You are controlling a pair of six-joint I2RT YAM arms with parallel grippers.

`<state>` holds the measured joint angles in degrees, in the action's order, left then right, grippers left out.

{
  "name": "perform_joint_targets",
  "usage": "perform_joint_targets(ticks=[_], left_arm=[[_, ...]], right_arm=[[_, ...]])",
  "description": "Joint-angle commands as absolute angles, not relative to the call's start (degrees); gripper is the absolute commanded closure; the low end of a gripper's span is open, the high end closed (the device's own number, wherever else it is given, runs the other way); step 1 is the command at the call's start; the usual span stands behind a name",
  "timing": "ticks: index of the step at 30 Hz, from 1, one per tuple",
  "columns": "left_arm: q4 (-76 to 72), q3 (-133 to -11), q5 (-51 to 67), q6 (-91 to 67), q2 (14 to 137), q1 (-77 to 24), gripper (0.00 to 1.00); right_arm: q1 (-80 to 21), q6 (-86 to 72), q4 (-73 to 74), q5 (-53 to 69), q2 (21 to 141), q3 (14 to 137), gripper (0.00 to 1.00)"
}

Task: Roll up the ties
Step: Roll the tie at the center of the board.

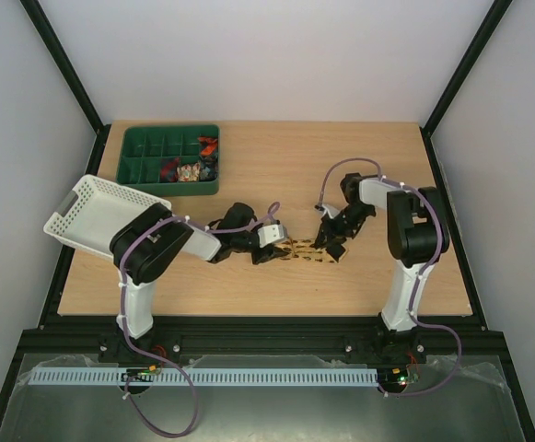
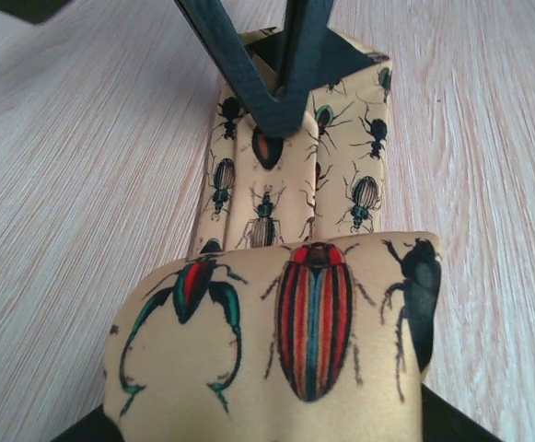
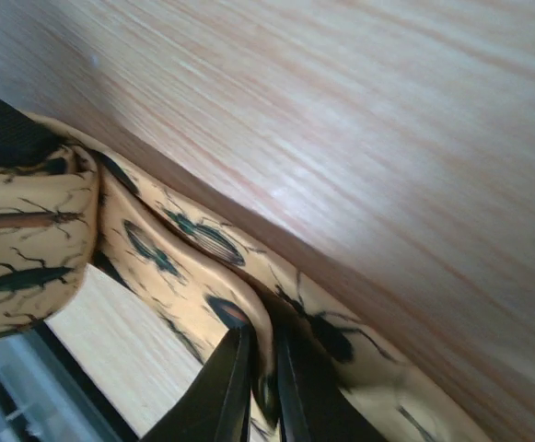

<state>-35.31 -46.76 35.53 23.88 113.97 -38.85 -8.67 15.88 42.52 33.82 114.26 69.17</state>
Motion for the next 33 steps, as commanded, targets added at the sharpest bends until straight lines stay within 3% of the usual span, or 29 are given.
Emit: perform_joint_targets(ticks=[1,7,12,22,33], left_arm=[[-20.8,-46.7,28.1,31.2,117.0,-38.0,0.81],[-15.4,-48.6,26.9,32.4,117.8,-38.4,0.81],[-13.5,-49.3,25.6,32.8,118.6,-39.1,0.80],[-12.9,-49.9,24.2,29.6,119.2,-41.8,0.81],[-15.8,-47.4,27.1,29.7,117.3,-42.3,0.80]], right_arm=[[-6.2,18.4,47.4,19.1,116.4,71.5,0.86],[-6.2,19.0,56.2,23.9,112.4,78.0,0.62],[-6.9,14.4,58.6,38.8,109.3,80.8,0.46],[-13.4,8.1,50.2,47.6,111.4,74.9,0.48],[-15.1,0.1,41.1,49.4,113.4,71.2,0.51]])
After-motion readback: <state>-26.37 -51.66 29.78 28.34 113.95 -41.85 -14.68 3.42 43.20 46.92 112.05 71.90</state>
